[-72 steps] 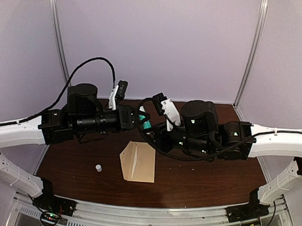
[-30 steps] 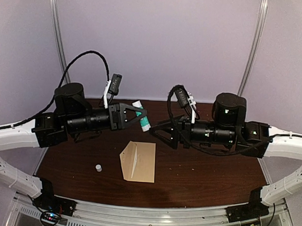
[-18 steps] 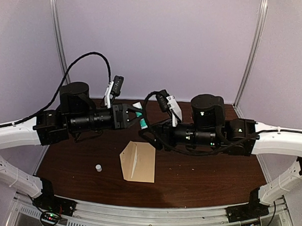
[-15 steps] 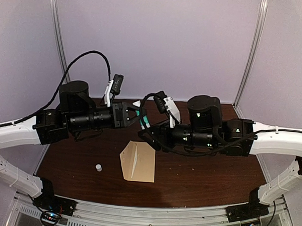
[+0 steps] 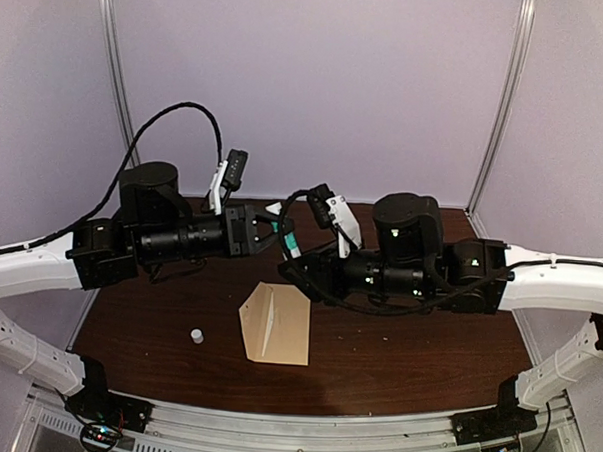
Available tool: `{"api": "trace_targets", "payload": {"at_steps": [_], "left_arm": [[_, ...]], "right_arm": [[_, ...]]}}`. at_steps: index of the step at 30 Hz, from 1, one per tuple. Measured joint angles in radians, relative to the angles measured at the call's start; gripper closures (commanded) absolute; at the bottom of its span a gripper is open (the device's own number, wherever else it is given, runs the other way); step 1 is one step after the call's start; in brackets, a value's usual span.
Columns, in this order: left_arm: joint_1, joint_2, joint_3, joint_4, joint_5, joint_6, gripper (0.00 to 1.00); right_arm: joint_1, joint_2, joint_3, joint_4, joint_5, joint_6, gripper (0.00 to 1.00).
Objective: Place the letter into the envelope and seal it
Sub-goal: Unscrew the solid glue.
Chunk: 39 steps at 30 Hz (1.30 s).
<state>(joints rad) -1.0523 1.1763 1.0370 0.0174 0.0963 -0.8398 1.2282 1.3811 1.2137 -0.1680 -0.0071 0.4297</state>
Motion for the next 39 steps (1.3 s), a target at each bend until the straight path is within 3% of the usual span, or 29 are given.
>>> {"api": "trace_targets", "payload": {"at_steps": [13,26,30,39], "left_arm": [[0.003,0.002,0.000,0.001,0.033,-0.001,1.00],[0.006,0.002,0.000,0.008,0.063,-0.005,1.00],[0.006,-0.003,-0.001,0.033,0.109,0.007,1.00],[0.008,-0.068,-0.054,0.198,0.306,0.057,1.00]], "right_arm": [[0.000,0.000,0.005,0.009,0.007,-0.012,0.68],[-0.002,-0.008,-0.008,0.047,-0.053,0.000,0.97],[-0.029,-0.045,-0.070,0.139,-0.163,0.037,1.00],[-0.079,-0.066,-0.148,0.424,-0.565,0.200,1.00]]}}
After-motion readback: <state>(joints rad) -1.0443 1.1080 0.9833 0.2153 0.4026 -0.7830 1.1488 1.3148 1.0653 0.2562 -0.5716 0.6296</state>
